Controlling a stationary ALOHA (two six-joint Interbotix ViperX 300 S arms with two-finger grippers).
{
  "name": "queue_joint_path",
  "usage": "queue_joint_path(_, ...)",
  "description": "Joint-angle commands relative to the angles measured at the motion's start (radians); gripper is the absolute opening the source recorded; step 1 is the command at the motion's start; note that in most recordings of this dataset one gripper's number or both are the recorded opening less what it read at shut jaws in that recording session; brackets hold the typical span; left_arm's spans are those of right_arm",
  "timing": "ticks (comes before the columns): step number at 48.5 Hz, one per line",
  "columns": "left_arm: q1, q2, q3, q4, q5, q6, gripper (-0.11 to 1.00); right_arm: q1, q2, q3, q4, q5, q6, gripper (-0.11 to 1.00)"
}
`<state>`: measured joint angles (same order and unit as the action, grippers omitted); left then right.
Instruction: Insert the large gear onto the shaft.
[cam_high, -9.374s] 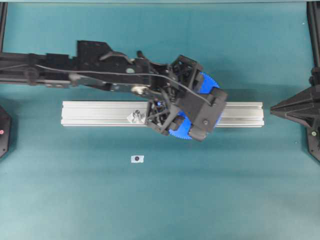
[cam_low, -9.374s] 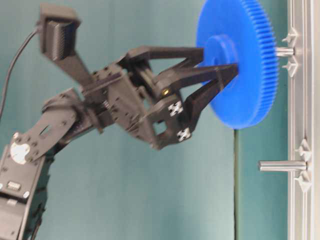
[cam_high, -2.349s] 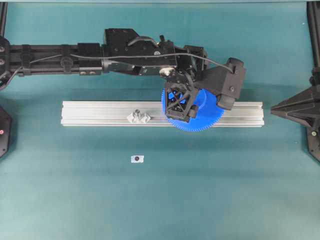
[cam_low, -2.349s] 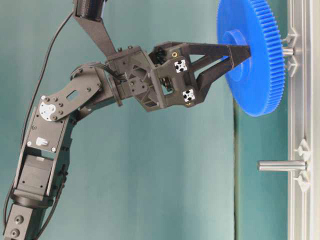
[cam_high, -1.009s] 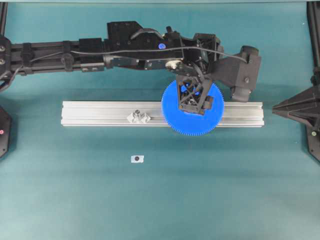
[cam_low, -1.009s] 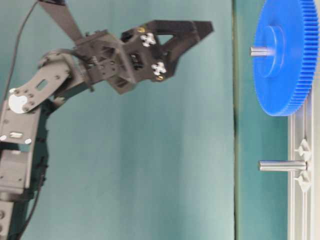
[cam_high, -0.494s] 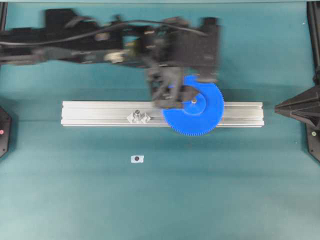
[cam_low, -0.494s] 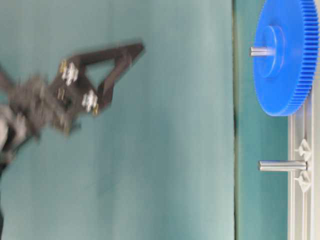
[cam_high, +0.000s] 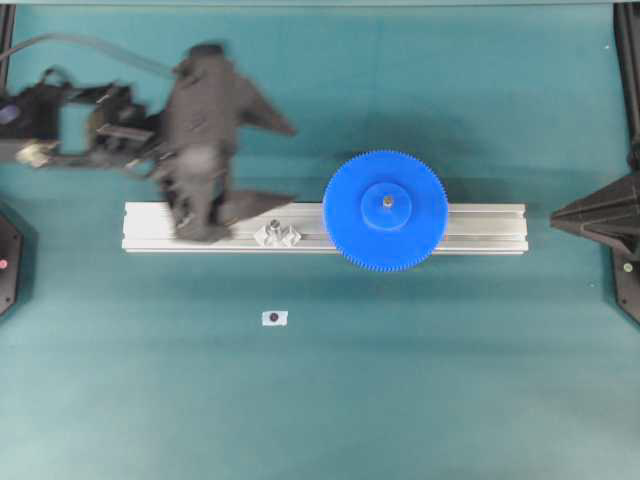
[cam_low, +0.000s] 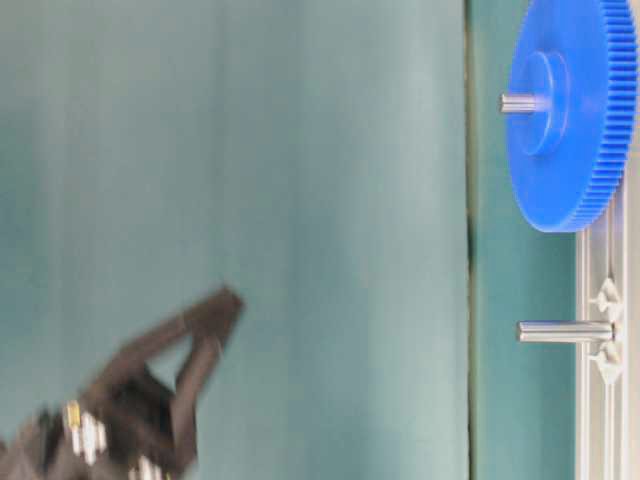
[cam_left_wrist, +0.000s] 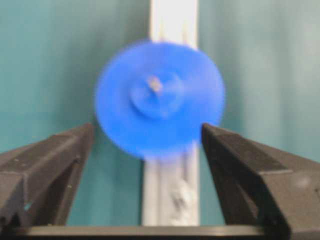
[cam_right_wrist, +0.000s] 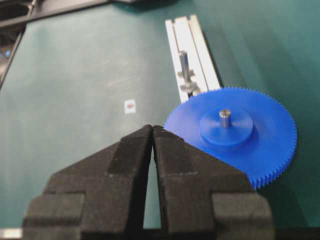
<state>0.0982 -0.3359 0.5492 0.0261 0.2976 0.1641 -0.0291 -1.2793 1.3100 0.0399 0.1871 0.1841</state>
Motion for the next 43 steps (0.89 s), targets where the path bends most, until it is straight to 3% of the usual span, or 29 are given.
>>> queue_joint_path(1,-0.012,-0.072,0.044,0.002,-0.025,-0.002,0.89,0.0,0.003,-0.021,0.0,0.012,0.009,0.14)
queue_joint_path(22,-0.066,-0.311,0.35,0.002,-0.15,-0.011,0.88,0.0,-0.012,-0.02,0.0,0.038,0.009,0.14)
queue_joint_path(33,-0.089,-0.437,0.488,0.002,-0.265,-0.12,0.79,0.0,-0.011,-0.006,0.002,0.026,0.012,0.14)
queue_joint_path(43,-0.087,-0.545,0.575,0.002,-0.31,-0.147,0.68,0.0,-0.011,-0.005,0.002,0.02,0.011,0.14)
